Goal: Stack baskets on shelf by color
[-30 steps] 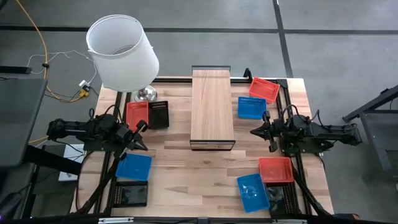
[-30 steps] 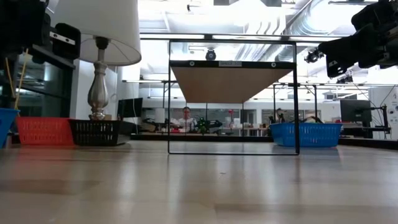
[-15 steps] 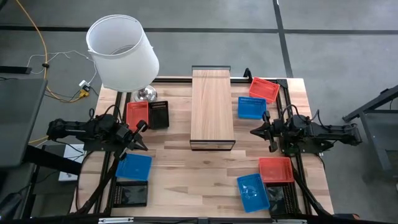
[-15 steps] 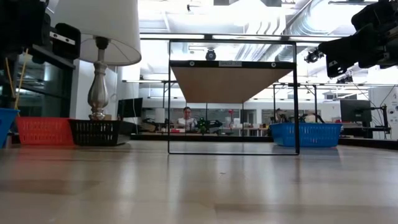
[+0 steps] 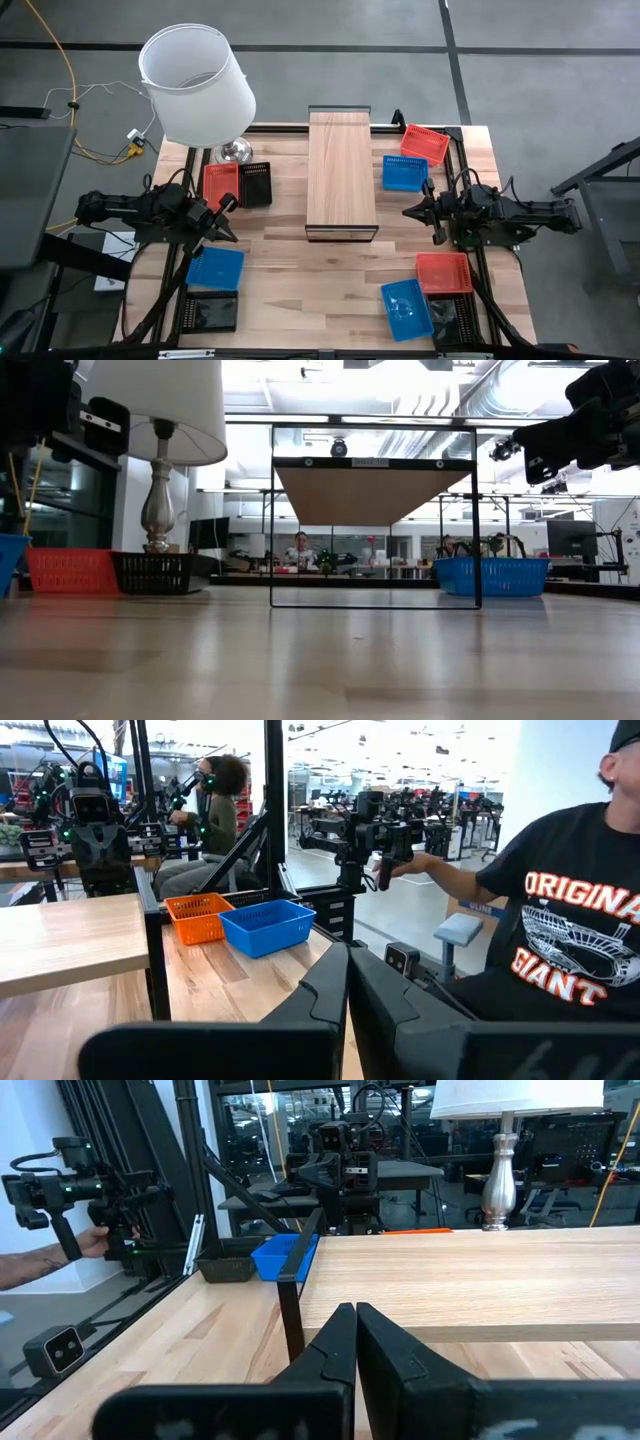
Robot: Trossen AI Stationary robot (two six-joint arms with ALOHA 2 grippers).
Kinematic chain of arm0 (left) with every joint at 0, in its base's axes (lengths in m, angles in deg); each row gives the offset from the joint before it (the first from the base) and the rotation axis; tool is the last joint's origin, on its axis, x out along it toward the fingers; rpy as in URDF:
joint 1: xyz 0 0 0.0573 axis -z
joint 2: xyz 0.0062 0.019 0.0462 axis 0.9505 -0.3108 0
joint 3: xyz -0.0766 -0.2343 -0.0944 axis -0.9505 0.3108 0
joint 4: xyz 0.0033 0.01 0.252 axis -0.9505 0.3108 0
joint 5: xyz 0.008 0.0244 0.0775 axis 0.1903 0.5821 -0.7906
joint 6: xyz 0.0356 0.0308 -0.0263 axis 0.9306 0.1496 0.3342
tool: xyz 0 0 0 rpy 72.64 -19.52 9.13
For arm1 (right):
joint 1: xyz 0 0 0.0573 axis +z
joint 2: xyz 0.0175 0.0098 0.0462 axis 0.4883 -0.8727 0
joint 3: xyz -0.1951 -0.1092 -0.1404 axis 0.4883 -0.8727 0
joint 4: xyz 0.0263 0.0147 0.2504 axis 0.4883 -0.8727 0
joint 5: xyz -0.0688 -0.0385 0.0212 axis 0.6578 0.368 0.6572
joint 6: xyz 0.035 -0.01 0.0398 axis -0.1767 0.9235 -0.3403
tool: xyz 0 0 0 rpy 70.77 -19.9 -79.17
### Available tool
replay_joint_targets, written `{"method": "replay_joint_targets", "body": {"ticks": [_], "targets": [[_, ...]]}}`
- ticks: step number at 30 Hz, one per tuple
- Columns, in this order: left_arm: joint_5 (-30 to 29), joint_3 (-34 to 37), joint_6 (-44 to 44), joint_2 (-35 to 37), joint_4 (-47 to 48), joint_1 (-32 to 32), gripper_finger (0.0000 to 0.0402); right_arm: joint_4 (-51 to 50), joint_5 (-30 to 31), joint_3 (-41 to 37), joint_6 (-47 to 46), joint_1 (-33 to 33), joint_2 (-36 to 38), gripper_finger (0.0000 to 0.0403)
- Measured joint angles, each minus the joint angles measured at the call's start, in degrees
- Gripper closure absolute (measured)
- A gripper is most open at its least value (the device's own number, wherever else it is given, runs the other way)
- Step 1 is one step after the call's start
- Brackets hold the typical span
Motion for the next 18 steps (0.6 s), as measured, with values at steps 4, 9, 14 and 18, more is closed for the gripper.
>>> {"method": "replay_joint_targets", "body": {"ticks": [4, 9, 14, 18], "targets": [[0.01, 0.00, 0.00, 0.00, 0.02, 0.01, 0.0401, 0.00, 0.04, 0.02, 0.00, -0.02, 0.01, 0.0402], [0.01, 0.00, 0.00, 0.00, 0.02, 0.00, 0.0401, 0.00, 0.17, 0.00, 0.02, 0.00, 0.00, 0.0402], [-0.02, 0.00, 0.00, 0.00, 0.02, -0.01, 0.0401, 0.00, 0.22, 0.02, 0.02, -0.01, 0.00, 0.0402], [-0.01, 0.00, 0.00, 0.00, 0.00, -0.01, 0.0401, 0.78, 2.17, 0.01, -0.63, -0.01, 0.00, 0.0402]]}}
